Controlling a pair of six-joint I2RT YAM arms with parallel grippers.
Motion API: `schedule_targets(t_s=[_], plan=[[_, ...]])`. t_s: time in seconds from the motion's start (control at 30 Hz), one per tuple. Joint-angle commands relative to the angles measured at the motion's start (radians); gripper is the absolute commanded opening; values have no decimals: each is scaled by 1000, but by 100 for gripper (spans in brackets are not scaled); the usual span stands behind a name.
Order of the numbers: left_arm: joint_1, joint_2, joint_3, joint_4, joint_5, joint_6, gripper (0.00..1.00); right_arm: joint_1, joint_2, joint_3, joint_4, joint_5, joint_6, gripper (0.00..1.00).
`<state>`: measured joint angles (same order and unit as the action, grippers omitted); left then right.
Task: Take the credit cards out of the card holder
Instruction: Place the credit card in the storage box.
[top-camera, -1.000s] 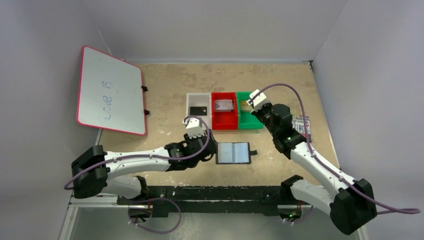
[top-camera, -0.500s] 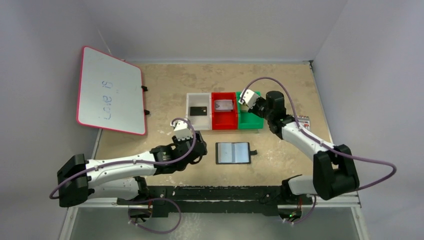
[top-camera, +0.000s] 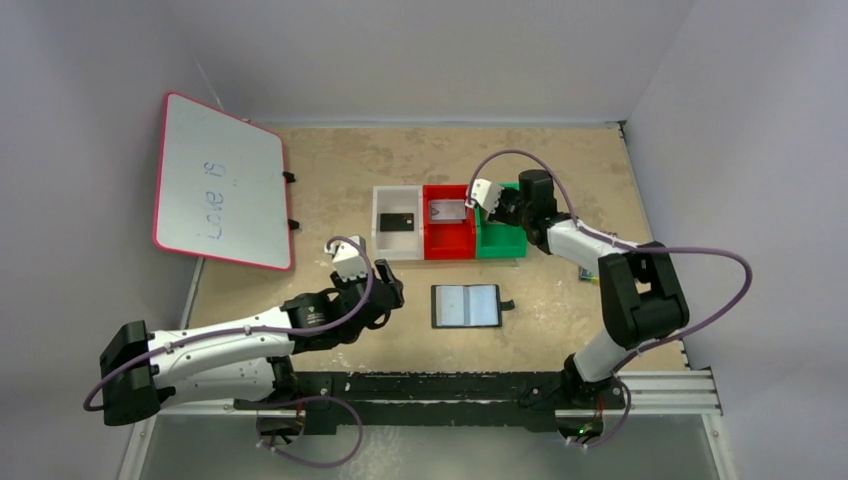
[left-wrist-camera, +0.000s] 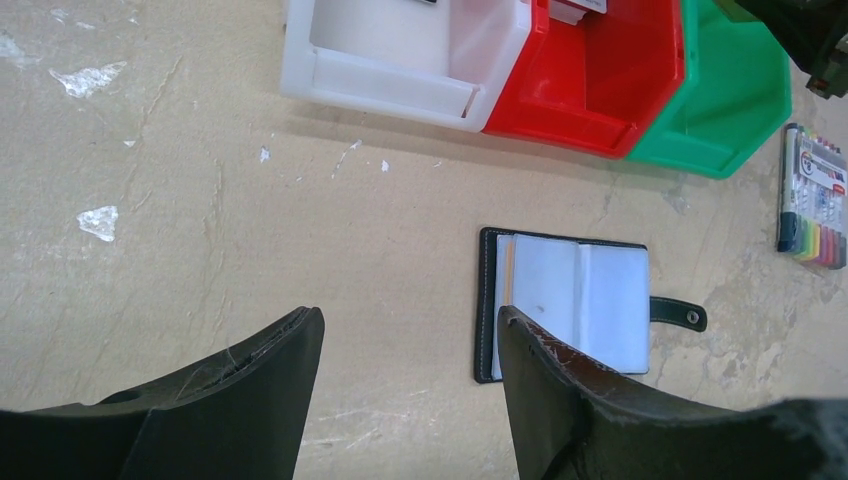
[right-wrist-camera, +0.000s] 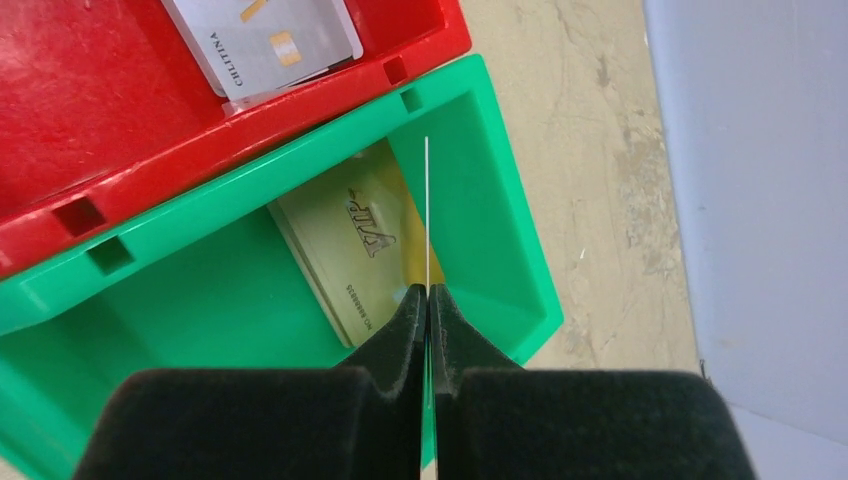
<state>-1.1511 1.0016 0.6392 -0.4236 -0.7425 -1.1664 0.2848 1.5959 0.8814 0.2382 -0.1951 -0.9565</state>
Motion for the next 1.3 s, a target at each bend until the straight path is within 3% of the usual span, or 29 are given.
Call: schedule_targets(t_s=[0.0,0.3,0.33,0.4,0.63,0.67,0.73,0.77,1.17,1.27], plan=[[8,-26,-1,-17,-33,9,65,-6,50,54,43,-15,-83,0],[11,-49,-7,-32,-40,10,65,-6,103,66,70,-15,-125,6],[12,-48,-7,-30,-39,10,65,-7,107,74,49,-16,-134,11],[11,-44,-6,-28,-35,12,65,-6,113,79,23,-12,-143,31],[13,-26,-1,-18,-22,17,65,-7,112,121,-37,-18,-142,34],[13,-25,-1,-18,-21,18,65,-7,109,119,-43,-10,-142,38],[13,-23,-3,-17,-19,18,65,-7,106,124,-63,-2,-146,72],[13,-22,-3,-18,-18,19,65,-7,104,126,-77,-1,-146,74],[14,-5,3,-19,-6,22,65,-13,71,123,-41,48,-66,72],[15,-10,4,-23,-11,20,65,-14,-13,123,1,40,82,71]])
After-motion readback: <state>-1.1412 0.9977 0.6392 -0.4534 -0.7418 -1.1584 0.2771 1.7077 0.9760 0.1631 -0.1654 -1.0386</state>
